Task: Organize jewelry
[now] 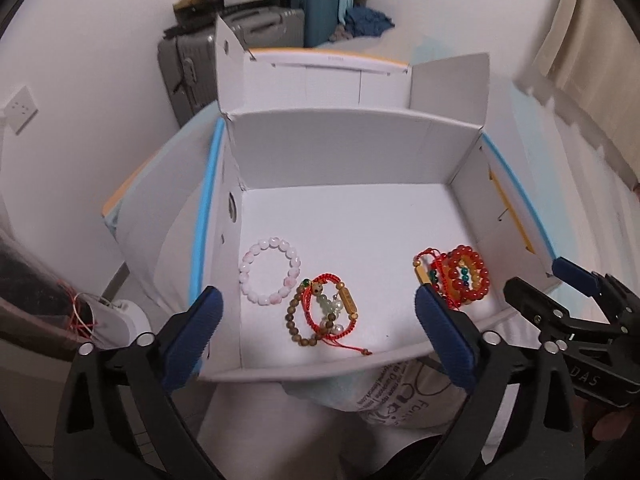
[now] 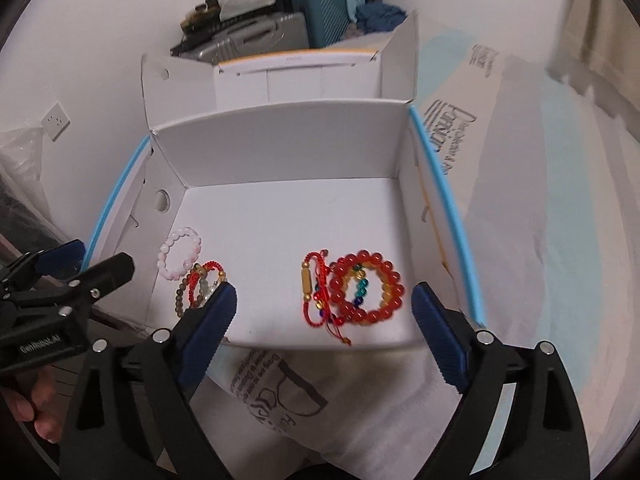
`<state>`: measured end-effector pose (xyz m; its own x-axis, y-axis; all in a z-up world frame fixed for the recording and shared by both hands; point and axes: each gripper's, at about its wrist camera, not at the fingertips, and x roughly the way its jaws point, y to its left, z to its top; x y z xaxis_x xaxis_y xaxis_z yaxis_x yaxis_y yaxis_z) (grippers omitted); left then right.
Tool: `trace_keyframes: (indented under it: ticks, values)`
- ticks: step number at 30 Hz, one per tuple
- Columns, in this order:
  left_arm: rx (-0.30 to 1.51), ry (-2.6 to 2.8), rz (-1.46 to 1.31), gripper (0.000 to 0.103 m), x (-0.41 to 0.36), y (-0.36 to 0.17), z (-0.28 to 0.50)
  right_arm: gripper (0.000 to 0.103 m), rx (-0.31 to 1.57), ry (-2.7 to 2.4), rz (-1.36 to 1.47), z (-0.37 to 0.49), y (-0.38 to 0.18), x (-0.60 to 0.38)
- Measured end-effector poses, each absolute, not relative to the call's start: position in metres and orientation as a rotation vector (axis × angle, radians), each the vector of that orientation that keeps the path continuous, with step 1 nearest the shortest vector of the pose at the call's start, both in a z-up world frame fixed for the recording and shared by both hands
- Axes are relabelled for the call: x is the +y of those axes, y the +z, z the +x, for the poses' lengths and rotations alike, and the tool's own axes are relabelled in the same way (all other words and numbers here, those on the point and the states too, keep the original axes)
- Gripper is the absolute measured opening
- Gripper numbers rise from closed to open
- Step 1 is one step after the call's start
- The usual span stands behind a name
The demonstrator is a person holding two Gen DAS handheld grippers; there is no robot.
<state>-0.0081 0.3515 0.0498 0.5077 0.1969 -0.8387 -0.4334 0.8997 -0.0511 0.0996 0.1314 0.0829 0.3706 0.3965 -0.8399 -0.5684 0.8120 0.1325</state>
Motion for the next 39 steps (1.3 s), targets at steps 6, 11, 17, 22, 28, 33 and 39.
trace_keyframes:
  ticks: [6, 11, 17, 22, 28, 33, 39]
  values:
    - [0.908, 0.405, -0.213, 0.097, 0.335, 0.055, -0.039, 0.096, 0.94, 0.612, -0.158, 0.072, 0.092, 0.115]
    - [0.877, 0.427, -0.198, 0.097, 0.324, 0.054, -0.062, 0.096, 0.892, 0.592, -0.169, 0.048, 0.099, 0.097]
    - [0.859, 0.442, -0.196, 0.097, 0.312, 0.049, -0.082, 0.096, 0.85, 0.591, -0.164, 0.023, 0.103, 0.086]
    - [0.833, 0.443, -0.187, 0.097, 0.302, 0.048, -0.095, 0.096, 0.84, 0.594, -0.16, 0.009, 0.103, 0.083]
    - [0.807, 0.443, -0.195, 0.097, 0.297, 0.049, -0.106, 0.096, 0.841, 0.586, -0.154, 0.002, 0.101, 0.079]
    - [0.808, 0.443, -0.198, 0.097, 0.296, 0.048, -0.107, 0.096, 0.841, 0.58, -0.16, 0.001, 0.1, 0.079]
    - [0.825, 0.44, -0.19, 0.097, 0.296, 0.045, -0.105, 0.096, 0.839, 0.576, -0.16, 0.002, 0.101, 0.078]
